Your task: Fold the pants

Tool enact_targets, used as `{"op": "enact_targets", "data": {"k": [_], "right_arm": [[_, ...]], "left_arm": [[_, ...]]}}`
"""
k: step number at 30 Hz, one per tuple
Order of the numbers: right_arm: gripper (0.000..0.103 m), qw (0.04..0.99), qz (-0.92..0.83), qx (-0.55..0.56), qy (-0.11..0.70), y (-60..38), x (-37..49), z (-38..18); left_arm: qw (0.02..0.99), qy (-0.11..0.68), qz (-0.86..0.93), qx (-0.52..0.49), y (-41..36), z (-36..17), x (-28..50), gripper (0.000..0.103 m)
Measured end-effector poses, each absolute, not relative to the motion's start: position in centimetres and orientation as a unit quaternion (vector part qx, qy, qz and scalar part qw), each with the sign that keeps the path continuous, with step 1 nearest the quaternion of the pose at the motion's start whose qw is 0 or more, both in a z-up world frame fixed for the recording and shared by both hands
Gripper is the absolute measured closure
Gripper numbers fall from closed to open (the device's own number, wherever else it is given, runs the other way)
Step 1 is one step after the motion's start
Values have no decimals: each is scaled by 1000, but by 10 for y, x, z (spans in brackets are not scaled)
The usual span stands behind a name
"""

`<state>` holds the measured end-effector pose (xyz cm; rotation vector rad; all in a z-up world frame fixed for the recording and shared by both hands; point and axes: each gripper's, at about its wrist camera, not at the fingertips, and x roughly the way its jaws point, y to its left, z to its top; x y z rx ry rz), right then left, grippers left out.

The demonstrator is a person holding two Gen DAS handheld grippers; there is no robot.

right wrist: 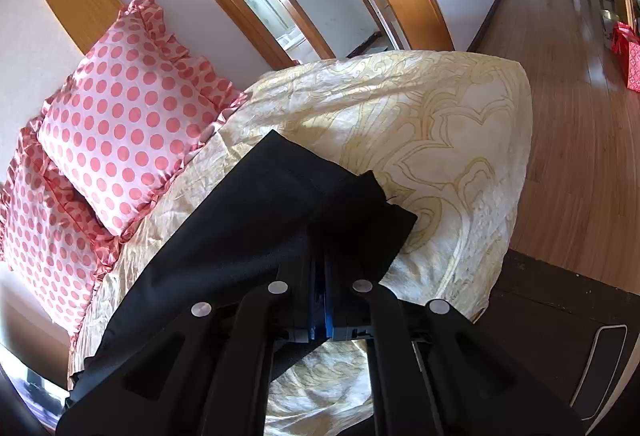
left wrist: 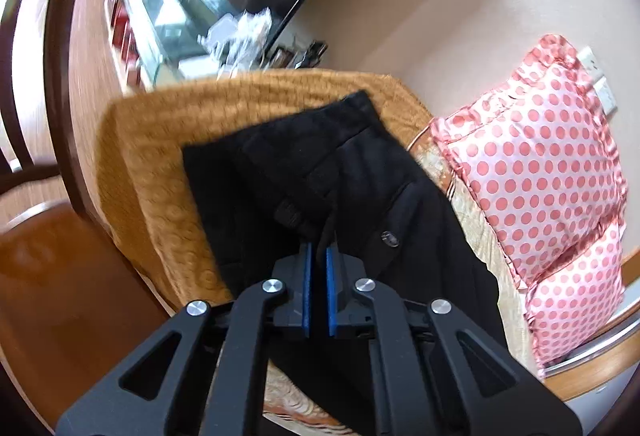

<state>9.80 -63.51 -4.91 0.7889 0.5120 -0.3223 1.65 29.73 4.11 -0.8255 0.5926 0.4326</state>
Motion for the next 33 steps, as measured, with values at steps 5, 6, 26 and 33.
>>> {"op": "enact_targets", "data": {"k": [5,6,26,33], "right_arm": [[100,885,-155,365,245,-633,97,-46],[100,882,-155,368,251,-634,100,-50],[52,896,-231,300,233,-625,72,-30],[52,953,-120,190,204,-555,89,-1]], "left_arm": [[864,289,231,-342,292,47,2,98],[858,303,235,-343,294,38,4,98],[907,264,241,-225,229,78,-18,60],[939,314,-62,-124,76,69,49,37]]}}
